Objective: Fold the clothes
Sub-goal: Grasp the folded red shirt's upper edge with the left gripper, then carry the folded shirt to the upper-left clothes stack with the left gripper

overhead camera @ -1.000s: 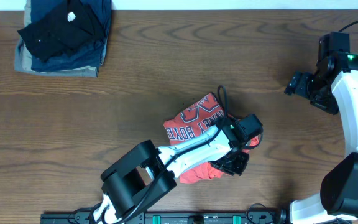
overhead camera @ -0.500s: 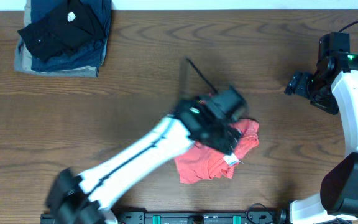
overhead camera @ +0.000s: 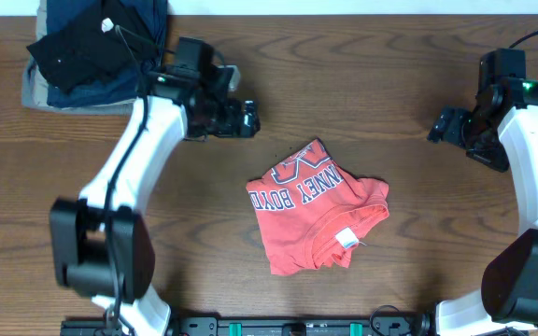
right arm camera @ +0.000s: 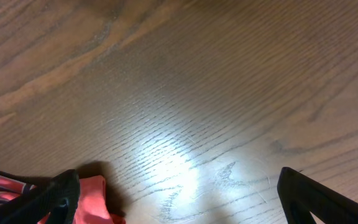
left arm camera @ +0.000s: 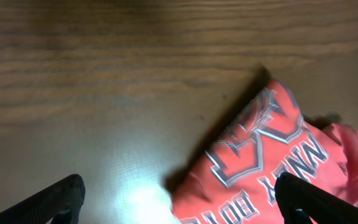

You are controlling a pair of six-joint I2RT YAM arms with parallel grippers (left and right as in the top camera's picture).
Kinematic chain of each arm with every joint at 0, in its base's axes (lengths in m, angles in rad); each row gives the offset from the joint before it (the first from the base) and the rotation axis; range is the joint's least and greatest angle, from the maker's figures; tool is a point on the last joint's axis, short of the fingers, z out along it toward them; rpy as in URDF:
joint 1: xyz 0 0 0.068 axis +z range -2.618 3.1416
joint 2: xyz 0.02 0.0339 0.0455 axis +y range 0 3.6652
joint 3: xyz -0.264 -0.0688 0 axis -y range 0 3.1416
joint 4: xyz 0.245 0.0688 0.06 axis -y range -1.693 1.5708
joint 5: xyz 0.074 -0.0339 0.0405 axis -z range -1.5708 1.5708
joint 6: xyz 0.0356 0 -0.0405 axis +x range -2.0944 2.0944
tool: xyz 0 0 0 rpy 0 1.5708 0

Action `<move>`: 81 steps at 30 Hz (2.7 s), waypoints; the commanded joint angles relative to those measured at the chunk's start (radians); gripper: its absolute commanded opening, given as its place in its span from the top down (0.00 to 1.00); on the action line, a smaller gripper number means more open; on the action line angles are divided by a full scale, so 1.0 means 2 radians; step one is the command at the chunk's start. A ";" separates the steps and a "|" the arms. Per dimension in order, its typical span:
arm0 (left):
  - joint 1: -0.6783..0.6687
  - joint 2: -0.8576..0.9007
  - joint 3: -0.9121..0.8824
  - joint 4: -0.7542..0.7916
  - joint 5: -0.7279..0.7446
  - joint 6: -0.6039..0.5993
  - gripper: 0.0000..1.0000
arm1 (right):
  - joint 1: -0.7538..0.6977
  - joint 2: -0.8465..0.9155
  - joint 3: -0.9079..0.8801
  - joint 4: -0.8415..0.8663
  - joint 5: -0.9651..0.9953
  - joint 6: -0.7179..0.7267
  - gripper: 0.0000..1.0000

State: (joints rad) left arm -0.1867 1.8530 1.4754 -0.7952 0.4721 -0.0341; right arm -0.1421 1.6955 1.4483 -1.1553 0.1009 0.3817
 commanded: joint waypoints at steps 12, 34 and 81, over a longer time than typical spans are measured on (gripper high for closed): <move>-0.006 0.150 0.000 0.006 0.220 0.122 0.02 | 0.000 -0.004 0.005 0.000 0.000 -0.004 0.01; -0.127 0.159 -0.033 0.005 0.148 0.127 0.36 | 0.000 -0.004 0.005 0.000 0.000 -0.004 0.01; 0.102 0.158 0.303 0.101 -0.165 0.023 0.94 | 0.000 -0.004 0.005 0.000 0.000 -0.004 0.01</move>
State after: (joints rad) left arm 0.0010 2.1586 2.0544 -0.6193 0.1734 0.0380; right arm -0.1421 1.6955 1.4483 -1.1553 0.1009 0.3820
